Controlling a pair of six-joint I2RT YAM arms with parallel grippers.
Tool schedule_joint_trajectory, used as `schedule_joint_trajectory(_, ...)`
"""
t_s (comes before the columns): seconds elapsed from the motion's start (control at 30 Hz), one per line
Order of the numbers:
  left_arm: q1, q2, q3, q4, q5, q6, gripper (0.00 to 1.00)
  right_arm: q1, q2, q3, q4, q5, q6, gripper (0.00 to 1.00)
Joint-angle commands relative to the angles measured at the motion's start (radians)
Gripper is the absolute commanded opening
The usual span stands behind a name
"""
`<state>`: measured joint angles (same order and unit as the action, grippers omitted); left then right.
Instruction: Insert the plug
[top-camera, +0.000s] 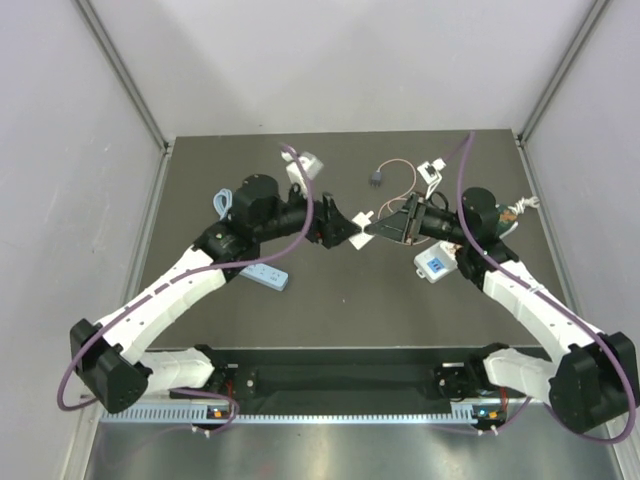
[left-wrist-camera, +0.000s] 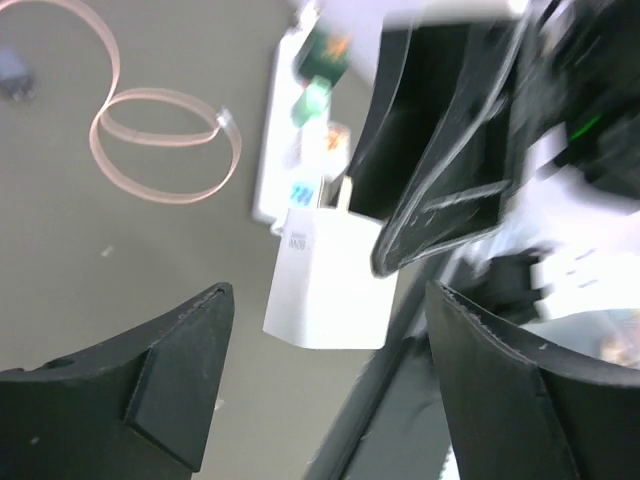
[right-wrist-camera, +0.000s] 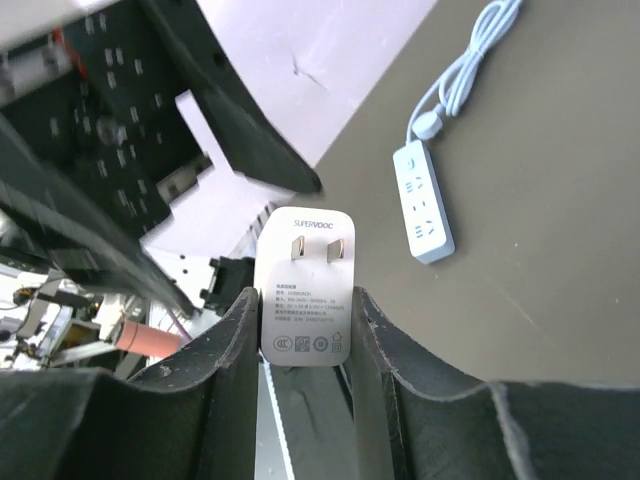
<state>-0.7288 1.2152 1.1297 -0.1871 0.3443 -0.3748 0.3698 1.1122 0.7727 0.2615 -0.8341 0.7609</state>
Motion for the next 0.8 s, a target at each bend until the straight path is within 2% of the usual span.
schedule_joint_trajectory(0.0,0.071,-0.039,-0.008,0.222,0.226,-0.226,0.81,-0.022,-0.049,-0.054,0.290,-0.023,0.110,0.00)
schedule_joint_trajectory(0.17,0.080,-0.016,-0.021,0.345,0.298,-0.374,0.76,-0.022,-0.100,-0.124,0.452,0.029,0.198,0.00)
schedule_joint_trajectory(0.3,0.078,-0.005,-0.041,0.379,0.294,-0.391,0.72,-0.023,-0.118,-0.168,0.585,0.062,0.251,0.00)
schedule_joint_trajectory(0.43,0.078,-0.008,-0.061,0.400,0.289,-0.401,0.73,-0.023,-0.153,-0.185,0.620,0.104,0.259,0.00)
schedule_joint_trajectory(0.57,0.080,-0.011,-0.073,0.416,0.291,-0.414,0.73,-0.023,-0.206,-0.231,0.734,0.168,0.265,0.00)
schedule_joint_trajectory(0.77,0.078,-0.010,-0.139,0.618,0.318,-0.542,0.67,-0.022,-0.187,-0.236,0.774,0.179,0.284,0.00)
